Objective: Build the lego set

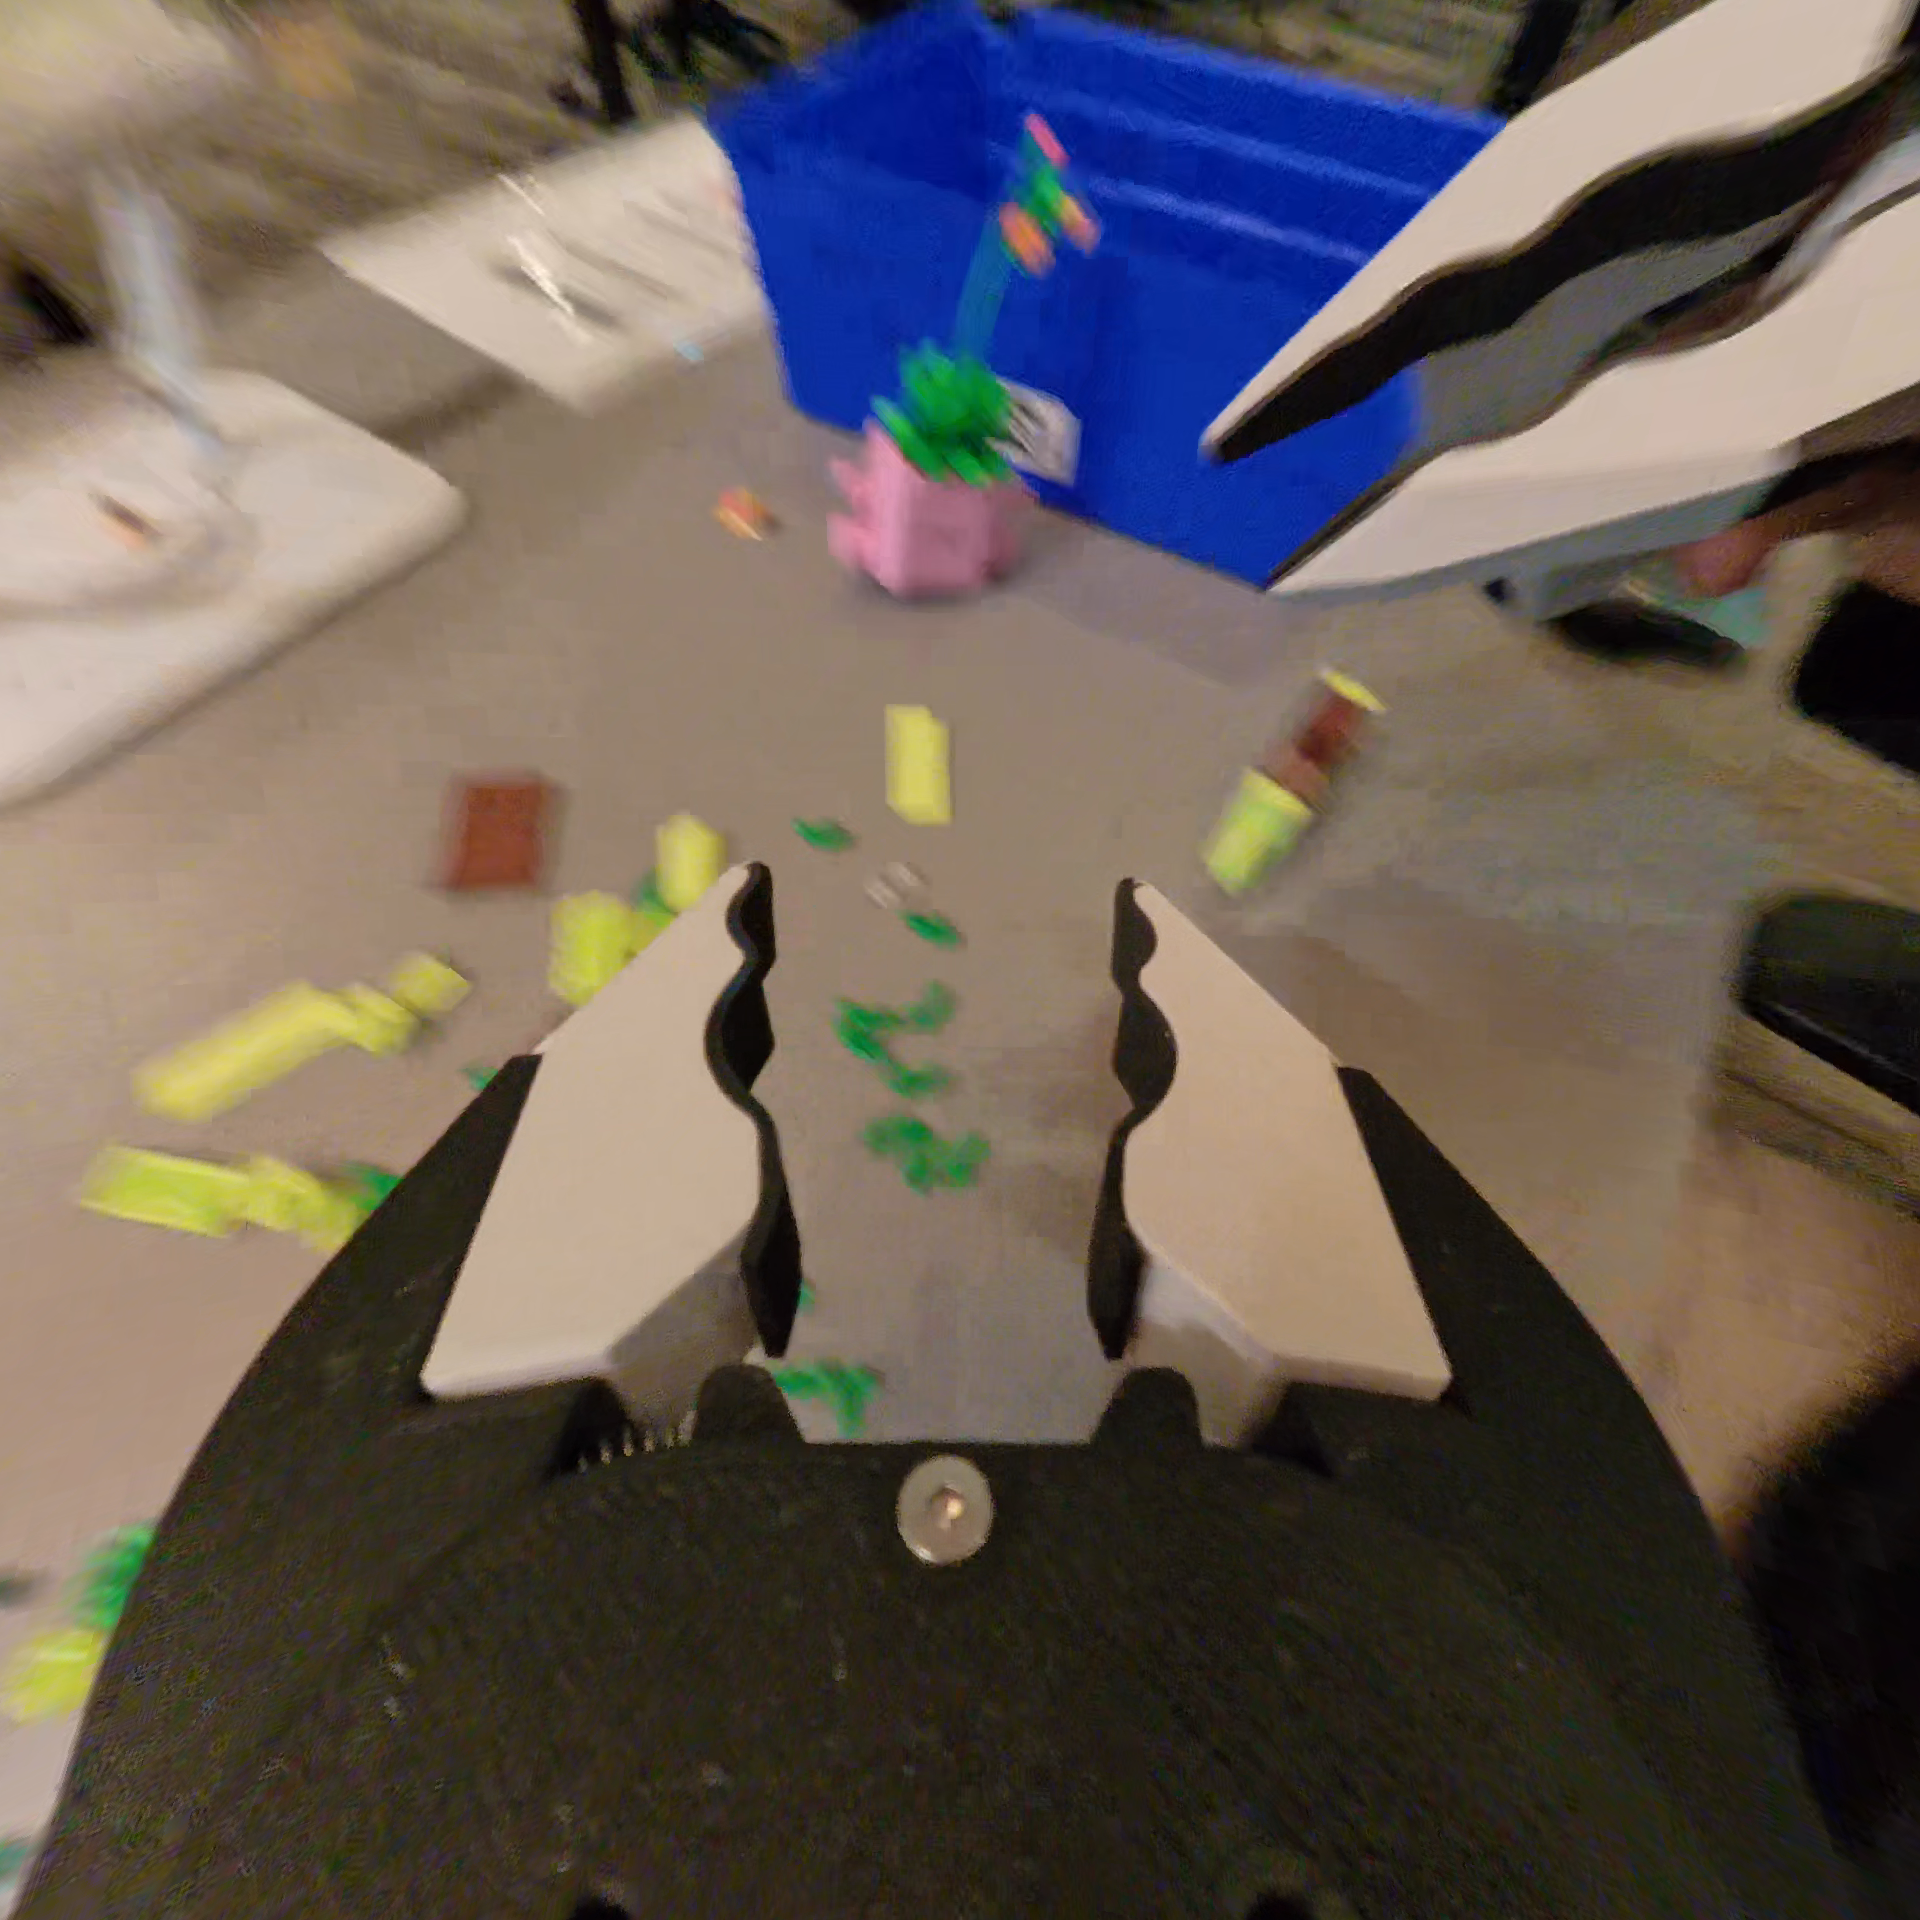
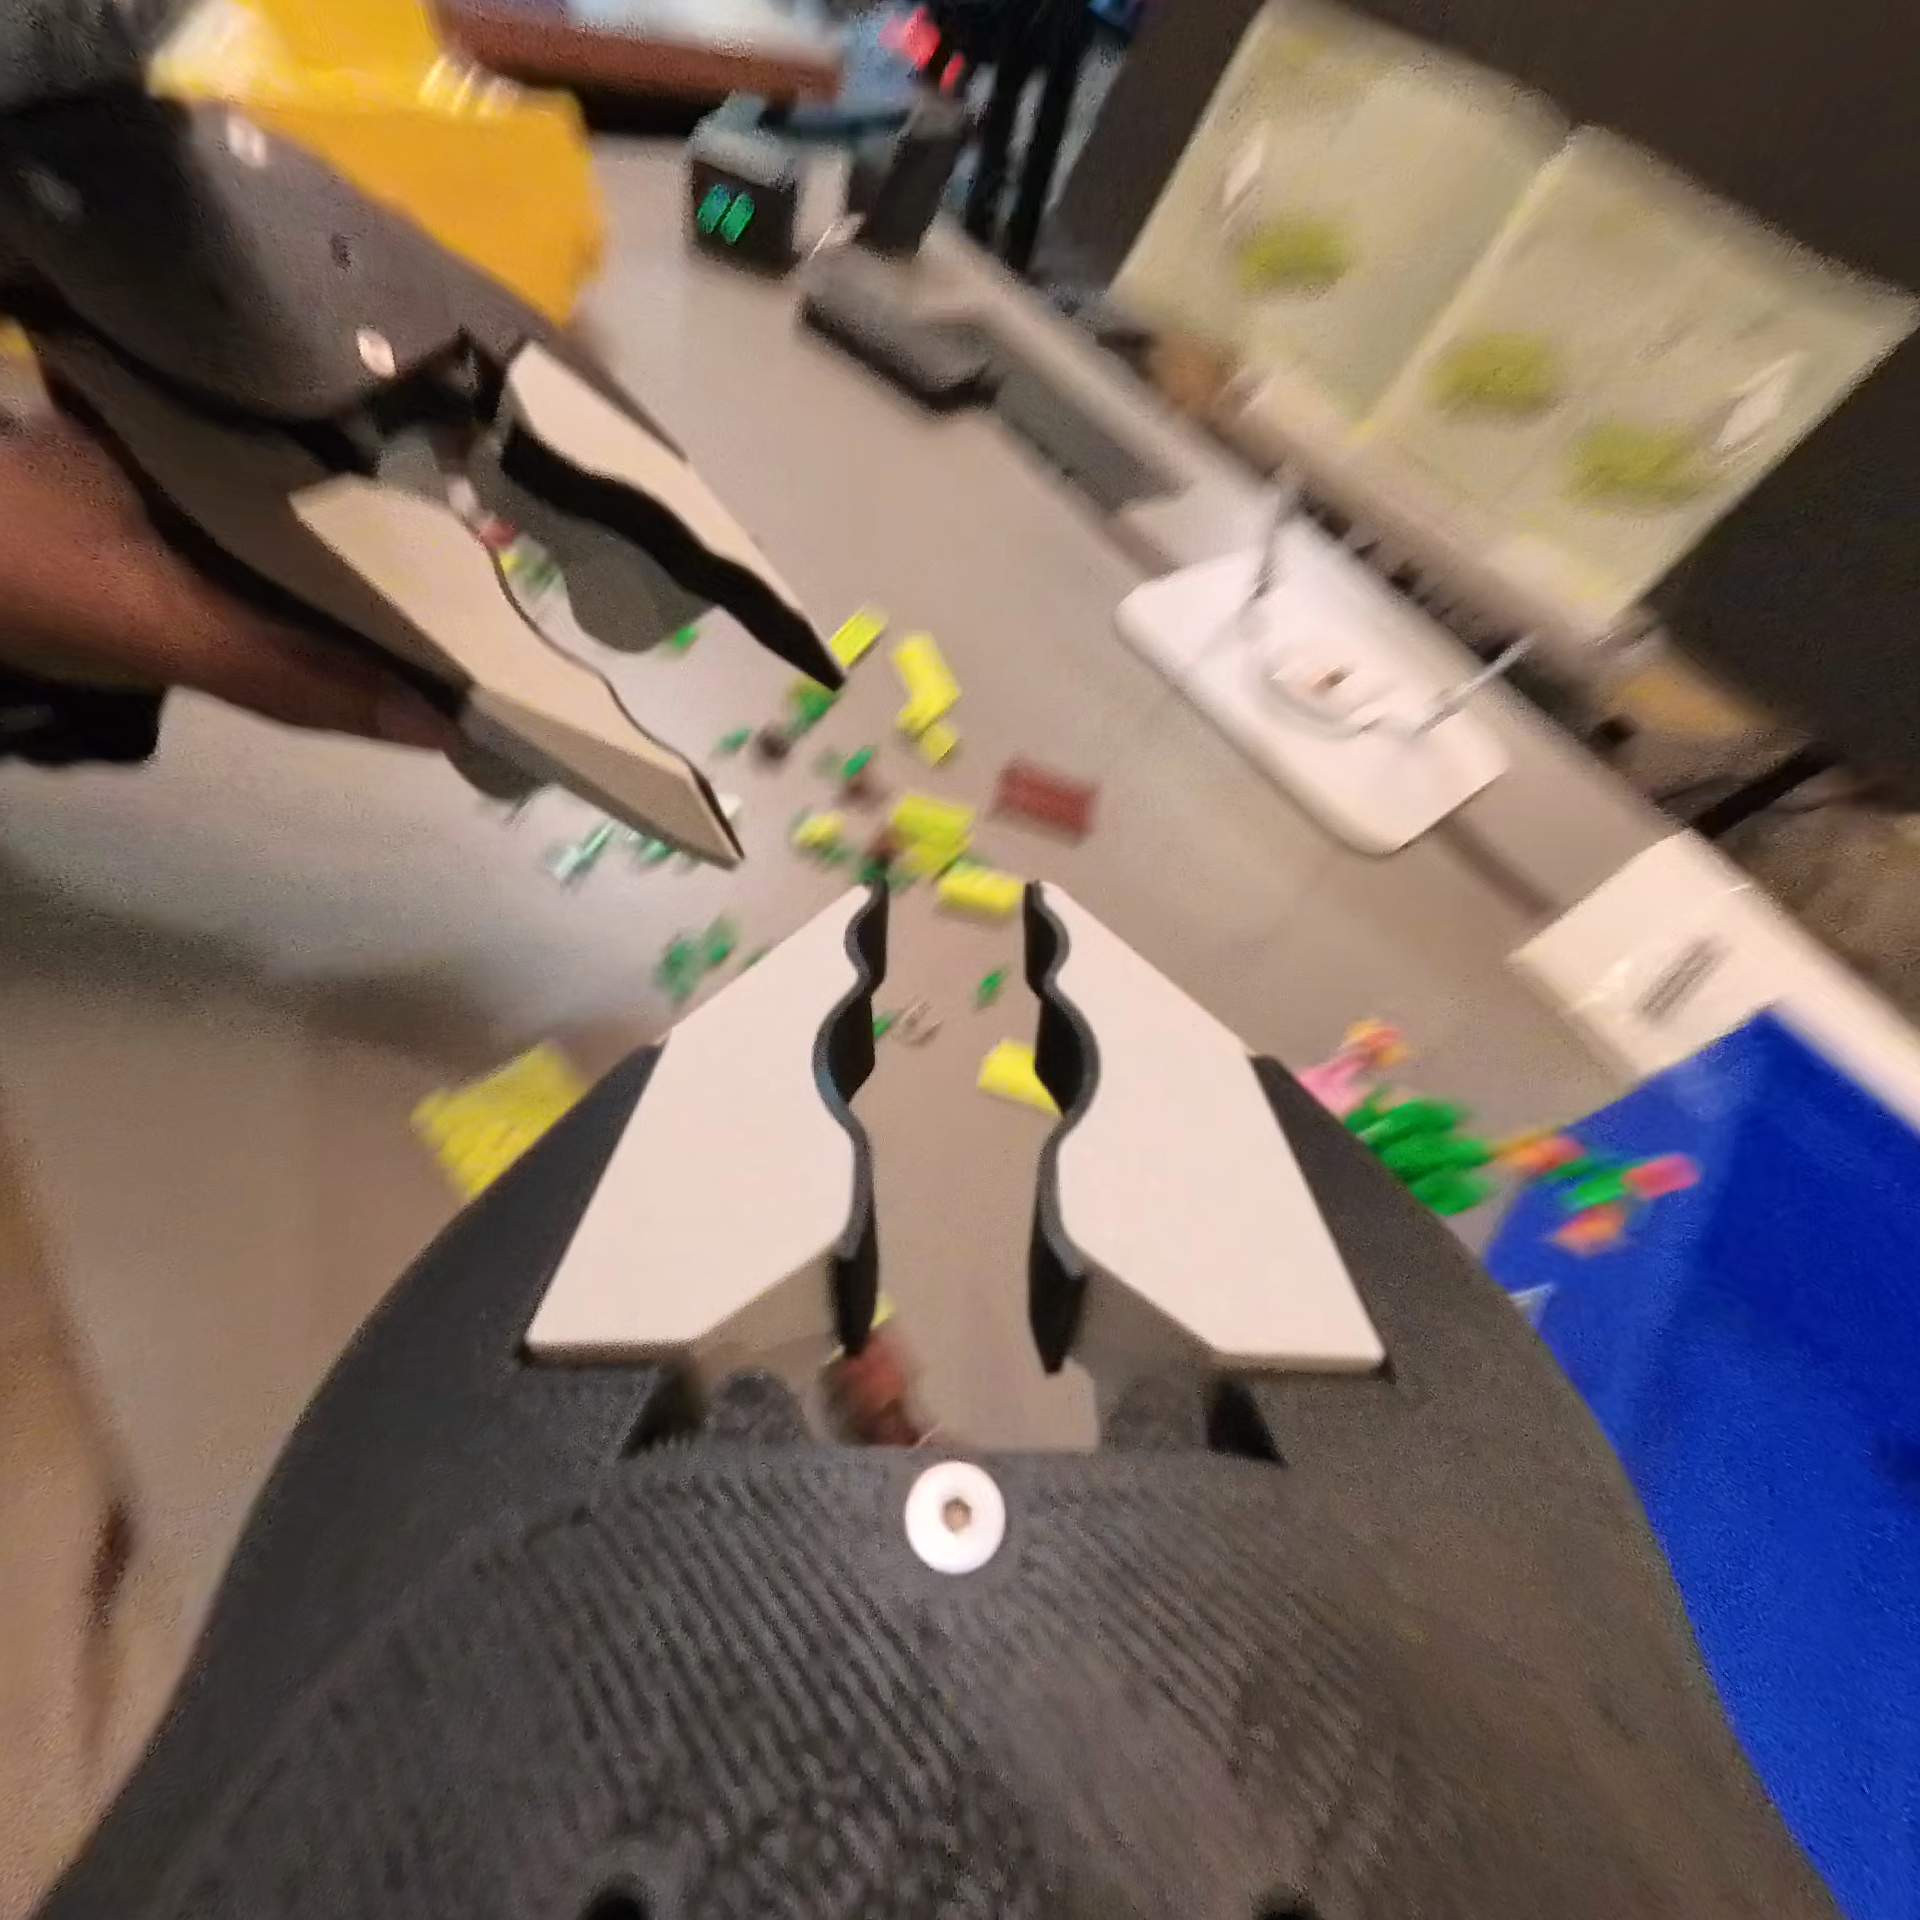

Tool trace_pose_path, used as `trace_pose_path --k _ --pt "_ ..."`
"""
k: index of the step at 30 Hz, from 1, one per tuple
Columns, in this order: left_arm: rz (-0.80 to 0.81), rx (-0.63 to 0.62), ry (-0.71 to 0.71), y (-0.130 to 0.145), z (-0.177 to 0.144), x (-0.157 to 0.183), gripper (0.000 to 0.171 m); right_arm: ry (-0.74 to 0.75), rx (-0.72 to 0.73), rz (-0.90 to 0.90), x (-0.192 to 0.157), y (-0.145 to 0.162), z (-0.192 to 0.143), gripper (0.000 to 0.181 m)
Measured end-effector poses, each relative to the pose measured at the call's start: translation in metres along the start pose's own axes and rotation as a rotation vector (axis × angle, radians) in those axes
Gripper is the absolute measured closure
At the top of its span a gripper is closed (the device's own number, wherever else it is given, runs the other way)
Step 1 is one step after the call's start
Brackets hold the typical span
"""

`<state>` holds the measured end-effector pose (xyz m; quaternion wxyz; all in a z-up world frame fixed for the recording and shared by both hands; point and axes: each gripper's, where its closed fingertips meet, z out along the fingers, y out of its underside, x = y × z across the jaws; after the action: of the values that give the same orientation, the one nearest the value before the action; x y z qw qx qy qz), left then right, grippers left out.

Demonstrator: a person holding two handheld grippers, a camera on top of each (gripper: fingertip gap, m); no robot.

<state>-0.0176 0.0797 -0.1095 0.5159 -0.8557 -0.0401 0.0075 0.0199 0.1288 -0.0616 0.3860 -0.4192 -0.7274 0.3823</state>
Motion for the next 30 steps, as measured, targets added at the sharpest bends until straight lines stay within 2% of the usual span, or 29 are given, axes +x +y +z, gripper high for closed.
trace_pose_path --k 2,3,4,6,7,8,10,13,16,19,23,24,28,29,30 --pt "0.074 0.083 -0.183 -0.058 0.011 -0.054 0.095 0.070 0.115 0.013 0.046 -0.055 -0.003 0.169" --pt "0.101 0.136 -0.293 -0.089 0.018 -0.084 0.088 0.099 0.202 0.037 0.068 -0.082 -0.004 0.179" --pt "0.104 0.174 -0.406 -0.114 0.027 -0.114 0.081 0.128 0.297 0.068 0.088 -0.106 -0.005 0.181" --pt "0.072 0.156 -0.546 -0.144 0.053 -0.161 0.079 0.192 0.425 0.123 0.128 -0.139 0.000 0.181" --pt "0.033 0.130 -0.598 -0.151 0.066 -0.181 0.078 0.221 0.436 0.133 0.148 -0.146 0.010 0.181" --pt "0.000 0.108 -0.628 -0.155 0.080 -0.197 0.077 0.243 0.406 0.134 0.166 -0.147 0.025 0.181" --pt "-0.026 0.111 -0.667 -0.165 0.099 -0.222 0.071 0.241 0.251 0.128 0.197 -0.135 0.066 0.167" --pt "-0.037 0.215 -0.688 -0.183 0.110 -0.246 0.070 0.197 0.005 0.096 0.226 -0.105 0.113 0.152" --pt "-0.068 0.263 -0.709 -0.188 0.118 -0.269 0.067 0.160 -0.063 0.038 0.248 -0.096 0.144 0.151" --pt "0.000 0.240 -0.805 -0.189 0.124 -0.288 0.068 0.205 -0.108 -0.068 0.277 -0.088 0.171 0.130" --pt "0.146 0.148 -0.984 -0.183 0.134 -0.297 0.058 0.242 -0.112 -0.187 0.289 -0.077 0.196 0.132" --pt "0.167 0.168 -0.993 -0.184 0.136 -0.296 0.058 0.257 -0.139 -0.202 0.293 -0.071 0.201 0.135" --pt "0.181 0.193 -0.984 -0.184 0.136 -0.297 0.057 0.190 -0.187 -0.178 0.289 -0.054 0.213 0.159" --pt "0.181 0.193 -0.984 -0.183 0.136 -0.297 0.057 0.176 -0.197 -0.172 0.288 -0.051 0.215 0.173" --pt "0.183 0.192 -0.983 -0.183 0.136 -0.297 0.057 0.163 -0.209 -0.166 0.287 -0.048 0.216 0.177"
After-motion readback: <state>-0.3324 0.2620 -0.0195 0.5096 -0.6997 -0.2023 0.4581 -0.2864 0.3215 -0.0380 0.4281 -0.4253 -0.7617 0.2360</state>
